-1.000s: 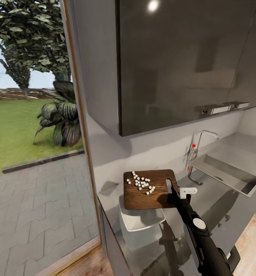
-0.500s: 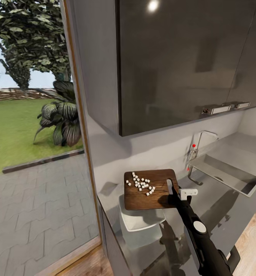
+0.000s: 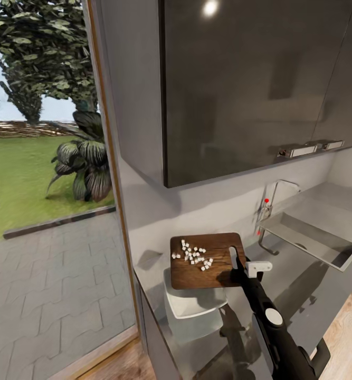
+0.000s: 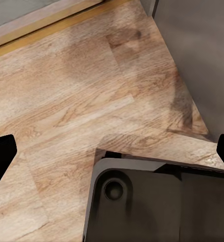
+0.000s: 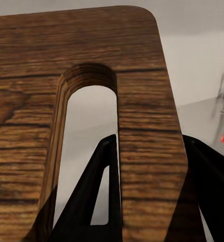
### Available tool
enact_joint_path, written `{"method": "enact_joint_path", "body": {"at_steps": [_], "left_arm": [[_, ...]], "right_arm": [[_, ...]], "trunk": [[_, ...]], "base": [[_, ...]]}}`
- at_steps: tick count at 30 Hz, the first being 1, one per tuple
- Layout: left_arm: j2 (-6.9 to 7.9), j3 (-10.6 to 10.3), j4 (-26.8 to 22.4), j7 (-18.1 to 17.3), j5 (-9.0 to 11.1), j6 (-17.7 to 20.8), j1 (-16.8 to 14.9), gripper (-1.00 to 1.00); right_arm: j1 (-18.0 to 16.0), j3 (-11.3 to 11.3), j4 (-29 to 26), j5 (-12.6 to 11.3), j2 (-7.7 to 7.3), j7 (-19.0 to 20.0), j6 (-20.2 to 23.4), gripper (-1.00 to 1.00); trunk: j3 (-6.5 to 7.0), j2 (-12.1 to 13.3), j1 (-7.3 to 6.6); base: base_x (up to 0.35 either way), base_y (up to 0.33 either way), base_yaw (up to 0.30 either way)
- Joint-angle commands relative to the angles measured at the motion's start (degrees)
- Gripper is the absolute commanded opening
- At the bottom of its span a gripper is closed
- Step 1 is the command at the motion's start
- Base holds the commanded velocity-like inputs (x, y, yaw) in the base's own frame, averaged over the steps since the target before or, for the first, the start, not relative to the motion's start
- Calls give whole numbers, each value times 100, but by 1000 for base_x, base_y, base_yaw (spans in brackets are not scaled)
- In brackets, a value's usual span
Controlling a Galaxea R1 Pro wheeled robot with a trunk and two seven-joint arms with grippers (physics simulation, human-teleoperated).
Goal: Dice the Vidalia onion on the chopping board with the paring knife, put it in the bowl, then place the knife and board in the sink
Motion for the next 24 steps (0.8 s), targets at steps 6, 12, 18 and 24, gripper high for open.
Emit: {"method": "enact_joint_path", "body": {"at_steps": [6, 12, 18, 24], "left_arm": [[9, -34, -6, 46, 60, -18, -1, 100], [9, -34, -6, 46, 60, -18, -1, 100], [9, -34, -6, 46, 60, -18, -1, 100], [9, -34, -6, 46, 60, -18, -1, 100]], "right_arm": [[-3, -29, 57, 60, 8, -93, -281, -100], [-3, -29, 131, 60, 8, -176, -414, -100], [-3, -29, 133, 60, 8, -218, -417, -100], [-3, -29, 133, 60, 8, -226, -417, -100]], "trunk": [[-5, -7, 3], [-5, -7, 3], [-5, -7, 3], [-5, -7, 3]], "base": [[0, 0, 0], [0, 0, 0], [1, 0, 0], [31, 0, 0]]}}
